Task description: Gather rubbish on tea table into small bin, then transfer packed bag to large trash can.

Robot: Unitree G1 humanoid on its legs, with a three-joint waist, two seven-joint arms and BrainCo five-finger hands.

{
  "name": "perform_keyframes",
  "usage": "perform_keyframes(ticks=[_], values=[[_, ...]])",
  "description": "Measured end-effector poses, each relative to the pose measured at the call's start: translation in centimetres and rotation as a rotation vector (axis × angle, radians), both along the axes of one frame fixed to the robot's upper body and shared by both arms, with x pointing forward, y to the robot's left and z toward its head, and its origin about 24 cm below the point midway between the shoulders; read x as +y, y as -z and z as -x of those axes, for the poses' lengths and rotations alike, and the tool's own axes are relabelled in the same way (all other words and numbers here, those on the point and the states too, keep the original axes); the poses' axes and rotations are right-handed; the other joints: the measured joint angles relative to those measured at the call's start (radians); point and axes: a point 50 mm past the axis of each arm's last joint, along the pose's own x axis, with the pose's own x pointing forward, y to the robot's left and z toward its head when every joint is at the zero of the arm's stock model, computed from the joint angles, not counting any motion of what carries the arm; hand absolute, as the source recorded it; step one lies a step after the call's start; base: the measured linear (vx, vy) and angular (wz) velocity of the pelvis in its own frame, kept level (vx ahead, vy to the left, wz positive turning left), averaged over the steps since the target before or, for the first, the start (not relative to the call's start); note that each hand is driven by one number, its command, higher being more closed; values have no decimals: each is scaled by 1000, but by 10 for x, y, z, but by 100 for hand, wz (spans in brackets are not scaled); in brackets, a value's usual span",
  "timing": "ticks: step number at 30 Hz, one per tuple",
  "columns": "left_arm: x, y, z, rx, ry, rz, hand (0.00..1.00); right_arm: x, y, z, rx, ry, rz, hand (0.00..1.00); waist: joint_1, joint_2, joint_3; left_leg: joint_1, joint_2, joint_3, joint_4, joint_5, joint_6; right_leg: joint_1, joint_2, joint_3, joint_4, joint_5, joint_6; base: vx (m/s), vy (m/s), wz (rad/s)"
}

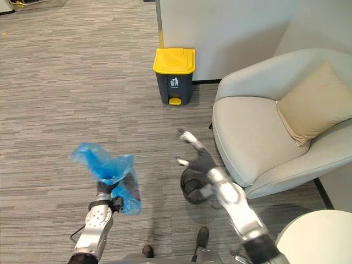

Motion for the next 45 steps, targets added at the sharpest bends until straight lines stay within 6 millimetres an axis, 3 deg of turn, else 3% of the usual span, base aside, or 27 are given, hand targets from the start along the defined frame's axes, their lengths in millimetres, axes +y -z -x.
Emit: perform_keyframes(ticks=[4, 8, 11, 14, 20, 22, 23, 24, 27, 28, 31, 33, 34, 36, 38, 40, 42, 43, 44, 45], values=[[20, 13, 22, 76, -48, -19, 100, -34, 32, 20, 130, 137, 58, 0, -7, 0, -2, -5, 2, 2, 26, -17, -1, 1, 1, 9, 0, -1, 1, -1, 7, -7], [37, 38, 44, 216, -77, -27, 100, -57, 83, 45, 351, 270, 80, 0, -24, 1, -4, -9, 2, -5, 30, -18, 0, 1, -1, 6, -1, -4, 4, -6, 0, 1], [33, 58, 62, 325, -60, 11, 100, -72, 119, 63, 514, 421, 62, 0, -27, 2, -5, -18, 2, -14, 36, -26, 1, 1, -2, -1, -1, -13, 14, -15, -4, 5], [32, 71, 78, 413, -56, 41, 100, -79, 143, 79, 627, 548, 28, 0, -27, 4, -5, -40, 2, -44, 45, -24, -3, 2, -7, -30, -1, -18, 14, -5, -4, 25], [29, 79, 91, 453, -95, 101, 100, -95, 153, 86, 664, 689, 46, 0, -18, 28, 17, -147, -15, -143, 113, -19, -2, 2, -42, -162, 15, -33, 19, -6, 24, 68], [28, 78, 88, 447, -91, 105, 100, -100, 155, 86, 668, 731, 42, 0, -25, 28, 24, -198, -22, -82, 132, 12, 18, 2, -81, -243, 46, -62, 28, -57, 121, 129], [29, 76, 85, 435, -89, 103, 100, -104, 159, 90, 688, 764, 41, 0, -22, 25, 27, -216, -6, 1, 141, 11, 52, 2, -99, -287, 72, -83, 29, -16, 133, 121], [31, 76, 86, 436, -99, 102, 100, -106, 159, 90, 694, 784, 41, 0, -19, 21, 30, -226, 30, 103, 162, 4, 62, 7, -114, -330, 91, -103, 45, 19, 115, 112], [33, 78, 89, 448, -109, 104, 100, -108, 158, 86, 688, 822, 22, 0, -19, 17, 38, -236, 40, 168, 185, 17, 52, 12, -158, -385, 152, -132, 72, 93, 124, 85], [34, 78, 89, 449, -115, 103, 100, -107, 159, 85, 693, 825, 10, 0, -17, 12, 42, -237, 35, 163, 200, 15, 53, 11, -170, -386, 174, -146, 79, 129, 189, 53], [42, 76, 91, 458, -130, 83, 100, -97, 167, 86, 729, 830, -38, 0, -20, -28, 71, -264, 14, 111, 342, -94, 69, -1, -276, -377, 400, -256, 115, 102, 133, 46], [48, 75, 92, 471, -128, 63, 100, -91, 171, 88, 750, 832, -56, 0, -23, -54, 90, -261, -7, 78, 418, -165, 88, -58, -345, -266, 611, -290, 64, 171, 90, 42], [52, 72, 91, 467, -128, 44, 100, -86, 173, 89, 764, 823, -65, 0, -25, -56, 113, -225, -8, 57, 439, -202, 95, -172, -359, -77, 847, -245, 3, 224, 36, 31], [59, 69, 89, 461, -126, 20, 100, -80, 175, 90, 778, 818, -82, 0, -31, -53, 123, -205, -3, 39, 440, -221, 94, -221, -306, 4, 922, -333, 61, 220, -22, 32], [64, 66, 85, 452, -122, -3, 100, -75, 176, 88, 783, 816, -111, 0, -35, -70, 129, -167, -8, 26, 410, -236, 85, -282, -237, 5, 884, -401, 54, 285, -73, 26], [64, 65, 81, 444, -115, -5, 100, -77, 174, 83, 768, 821, -114, 0, -52, -65, 136, -135, -7, 13, 378, -248, 72, -340, -193, -31, 785, -400, 51, 350, -107, 34], [61, 62, 69, 415, -103, 2, 100, -78, 176, 84, 780, 832, -105, 0, -67, -56, 153, -61, 1, -3, 325, -253, 26, -360, -145, -75, 536, -322, 48, 443, -155, 42], [60, 63, 69, 417, -103, 2, 100, -79, 178, 86, 790, 835, -101, 0, -73, -56, 153, -36, 4, -10, 312, -263, 8, -363, -128, -66, 511, -251, 14, 652, -226, 48], [56, 66, 67, 422, -99, 17, 100, -83, 178, 87, 795, 842, -87, 0, -83, -30, 135, -5, 38, -29, 304, -267, -21, -360, -100, -61, 563, -226, -40, 679, -230, 26], [55, 65, 65, 415, -98, 21, 100, -83, 176, 84, 785, 837, -89, 0, -79, -24, 133, -6, 63, -23, 330, -246, -54, -358, -83, -66, 586, -261, -55, 588, -206, 10]])
